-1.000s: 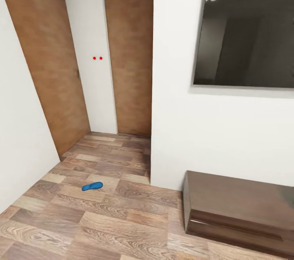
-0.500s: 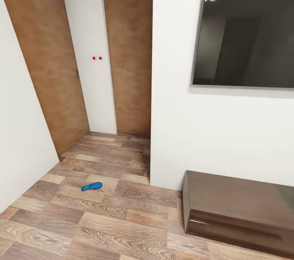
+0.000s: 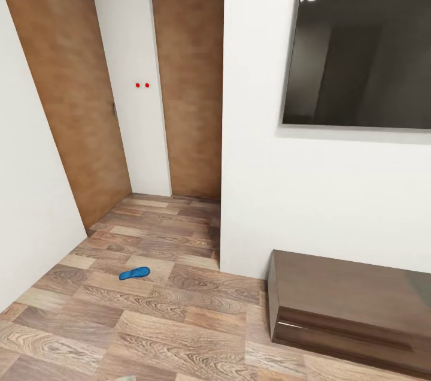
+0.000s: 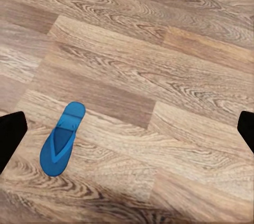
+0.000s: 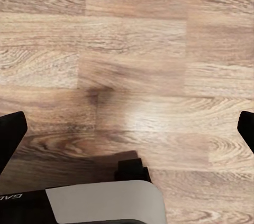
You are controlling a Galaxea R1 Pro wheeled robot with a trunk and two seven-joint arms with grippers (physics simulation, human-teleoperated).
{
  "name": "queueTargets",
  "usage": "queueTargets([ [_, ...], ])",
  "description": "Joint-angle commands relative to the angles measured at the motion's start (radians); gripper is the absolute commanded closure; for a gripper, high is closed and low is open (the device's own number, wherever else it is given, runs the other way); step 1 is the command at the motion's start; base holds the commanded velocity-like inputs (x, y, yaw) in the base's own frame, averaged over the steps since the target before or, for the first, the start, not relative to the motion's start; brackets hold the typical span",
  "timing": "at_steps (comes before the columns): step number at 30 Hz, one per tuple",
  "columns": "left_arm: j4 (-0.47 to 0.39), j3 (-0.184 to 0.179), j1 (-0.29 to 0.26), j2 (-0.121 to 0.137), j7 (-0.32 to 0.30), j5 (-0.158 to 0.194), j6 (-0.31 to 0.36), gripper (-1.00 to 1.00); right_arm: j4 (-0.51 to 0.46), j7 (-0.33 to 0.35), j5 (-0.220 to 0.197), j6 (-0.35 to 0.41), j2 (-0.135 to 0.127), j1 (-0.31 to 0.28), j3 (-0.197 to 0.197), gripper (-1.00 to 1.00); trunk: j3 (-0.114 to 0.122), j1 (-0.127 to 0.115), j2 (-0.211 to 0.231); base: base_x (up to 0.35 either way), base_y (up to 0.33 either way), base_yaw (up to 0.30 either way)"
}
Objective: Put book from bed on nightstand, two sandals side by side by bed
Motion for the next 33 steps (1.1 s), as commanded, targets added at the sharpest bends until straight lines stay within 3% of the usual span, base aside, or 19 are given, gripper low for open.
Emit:
queueTargets([
  [1, -0.048, 0.001, -0.004, 0.000, 0.005, 0.001, 0.080, -1.00, -0.001, 0.001, -0.001, -0.001, 0.000, 0.000, -0.002, -1.00, -0.001, 0.000, 0.000, 0.000, 0.000, 0.000],
  [3, -0.193, 0.001, -0.014, 0.004, 0.010, -0.013, 0.279, -1.00, -0.001, 0.001, -0.001, -0.001, 0.000, 0.000, -0.003, -1.00, -0.001, 0.000, 0.000, 0.000, 0.000, 0.000],
  [5, -0.274, 0.001, -0.018, 0.007, 0.011, -0.024, 0.381, -1.00, -0.001, 0.001, -0.001, -0.001, 0.000, 0.000, -0.003, -1.00, -0.001, 0.000, 0.000, 0.000, 0.000, 0.000],
  [7, -0.408, 0.001, -0.028, 0.013, 0.011, -0.045, 0.553, -1.00, -0.001, 0.002, -0.001, 0.000, 0.000, 0.000, -0.003, -1.00, -0.001, 0.000, 0.000, 0.000, 0.000, 0.000],
  [9, -0.472, 0.000, -0.056, 0.015, 0.011, -0.057, 0.650, -1.00, -0.001, 0.002, -0.001, 0.000, 0.000, 0.000, -0.003, -1.00, -0.001, 0.000, 0.000, 0.000, 0.000, 0.000],
  [12, -0.502, -0.003, -0.124, 0.015, 0.010, -0.068, 0.748, -1.00, -0.001, 0.002, -0.001, 0.000, 0.000, 0.000, -0.003, -1.00, -0.001, 0.000, 0.000, 0.000, 0.000, 0.000],
  [14, -0.472, -0.005, -0.190, 0.014, 0.010, -0.072, 0.822, -1.00, -0.001, 0.002, -0.001, 0.000, 0.000, 0.000, -0.003, -1.00, -0.001, 0.000, 0.000, 0.000, 0.000, 0.000],
  [16, -0.356, -0.007, -0.285, 0.012, 0.008, -0.075, 0.913, -1.00, -0.001, 0.003, -0.001, 0.000, 0.000, 0.000, -0.003, -1.00, -0.001, 0.000, 0.000, 0.000, 0.000, 0.000],
  [19, -0.235, -0.008, -0.354, 0.012, 0.006, -0.077, 0.946, -1.00, 0.000, 0.003, -0.001, 0.000, 0.000, 0.000, -0.003, -1.00, -0.001, 0.000, 0.000, 0.000, 0.000, 0.000],
  [21, -0.108, -0.008, -0.408, 0.014, 0.005, -0.079, 0.943, -1.00, 0.002, 0.003, -0.001, 0.000, 0.000, 0.000, -0.004, -1.00, -0.001, 0.000, 0.000, 0.000, 0.000, 0.000],
  [23, 0.006, -0.007, -0.442, 0.018, 0.005, -0.081, 0.890, -1.00, 0.002, 0.003, -0.002, 0.000, -0.001, 0.000, -0.005, -1.00, -0.001, 0.000, 0.000, 0.000, 0.000, 0.000],
  [25, 0.121, -0.007, -0.463, 0.036, 0.004, -0.082, 0.773, -1.00, 0.004, 0.002, -0.002, 0.000, -0.001, 0.000, -0.006, -1.00, -0.001, 0.000, 0.000, 0.000, 0.000, 0.000],
  [28, 0.222, -0.007, -0.474, 0.061, 0.004, -0.082, 0.669, -1.00, 0.004, 0.001, -0.002, 0.000, -0.001, 0.000, -0.006, -1.00, -0.001, 0.000, 0.000, 0.000, 0.000, 0.000],
  [33, 0.269, -0.007, -0.478, 0.067, 0.005, -0.082, 0.628, -1.00, 0.005, 0.001, -0.002, 0.000, -0.001, 0.000, -0.006, -1.00, -0.001, 0.000, 0.000, 0.000, 0.000, 0.000],
])
